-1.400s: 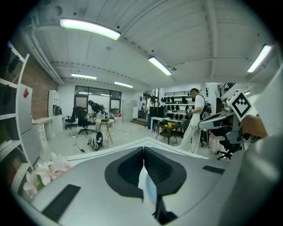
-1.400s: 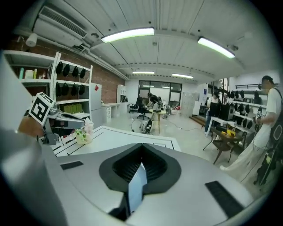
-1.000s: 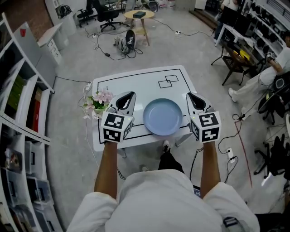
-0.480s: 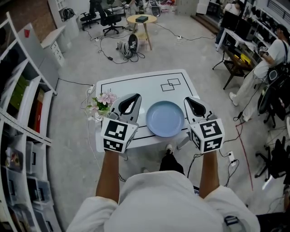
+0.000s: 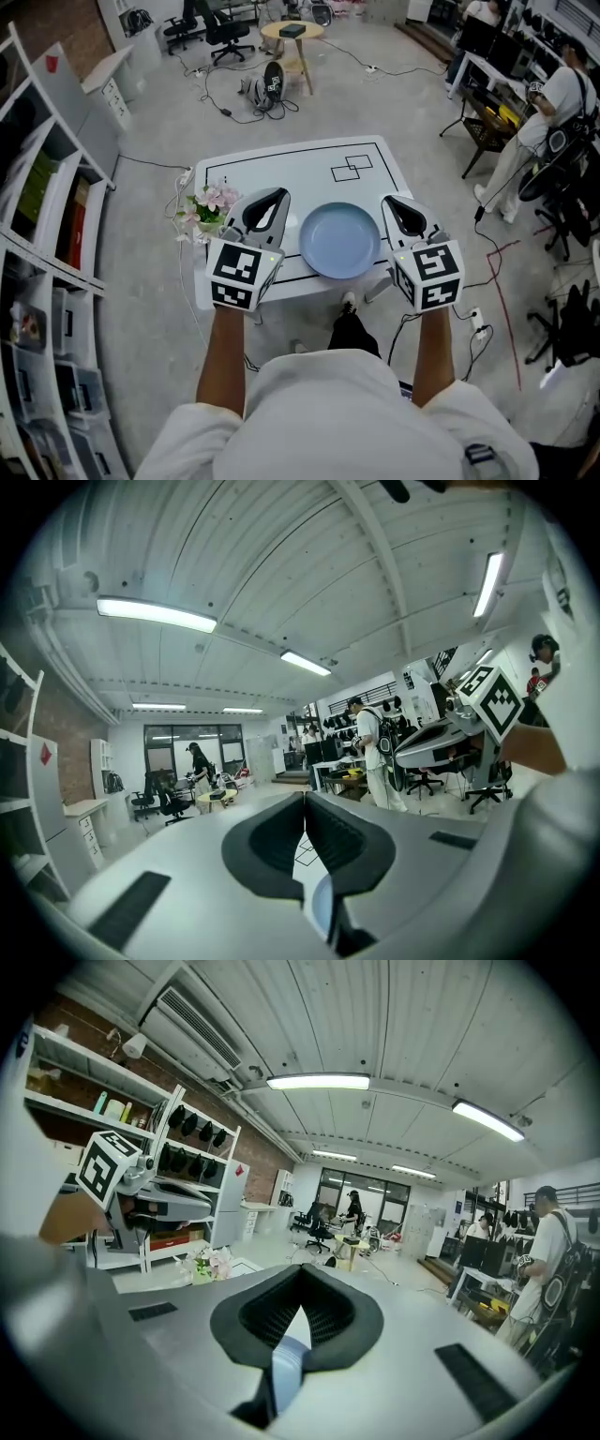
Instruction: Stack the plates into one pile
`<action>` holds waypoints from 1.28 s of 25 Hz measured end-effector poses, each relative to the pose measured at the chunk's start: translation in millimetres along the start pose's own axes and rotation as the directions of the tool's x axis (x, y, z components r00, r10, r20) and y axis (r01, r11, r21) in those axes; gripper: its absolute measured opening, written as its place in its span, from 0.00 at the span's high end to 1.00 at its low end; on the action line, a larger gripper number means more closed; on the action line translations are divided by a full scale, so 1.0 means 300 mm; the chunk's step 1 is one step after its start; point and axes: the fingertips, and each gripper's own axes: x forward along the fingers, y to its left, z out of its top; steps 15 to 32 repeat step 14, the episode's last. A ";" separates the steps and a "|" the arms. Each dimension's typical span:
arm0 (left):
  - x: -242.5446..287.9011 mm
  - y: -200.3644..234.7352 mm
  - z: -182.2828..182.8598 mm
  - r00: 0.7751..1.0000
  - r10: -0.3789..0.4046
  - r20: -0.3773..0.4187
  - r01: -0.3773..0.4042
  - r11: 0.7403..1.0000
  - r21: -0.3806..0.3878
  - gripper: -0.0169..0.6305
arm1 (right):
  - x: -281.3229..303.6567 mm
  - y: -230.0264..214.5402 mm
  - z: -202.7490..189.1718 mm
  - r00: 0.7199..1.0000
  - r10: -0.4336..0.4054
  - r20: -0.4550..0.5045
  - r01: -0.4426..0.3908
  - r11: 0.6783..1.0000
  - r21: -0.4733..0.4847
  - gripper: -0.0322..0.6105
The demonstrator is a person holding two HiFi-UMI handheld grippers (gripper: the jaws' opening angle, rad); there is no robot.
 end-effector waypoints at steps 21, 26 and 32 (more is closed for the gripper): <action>0.073 -0.017 -0.048 0.999 -0.007 -0.040 0.007 1.000 0.000 0.94 | 0.050 -0.049 -0.047 1.000 0.005 -0.020 -0.004 1.000 0.004 0.93; 0.073 -0.017 -0.048 0.999 -0.007 -0.040 0.007 1.000 0.000 0.94 | 0.050 -0.049 -0.047 1.000 0.005 -0.020 -0.004 1.000 0.004 0.93; 0.073 -0.017 -0.048 0.999 -0.007 -0.040 0.007 1.000 0.000 0.94 | 0.050 -0.049 -0.047 1.000 0.005 -0.020 -0.004 1.000 0.004 0.93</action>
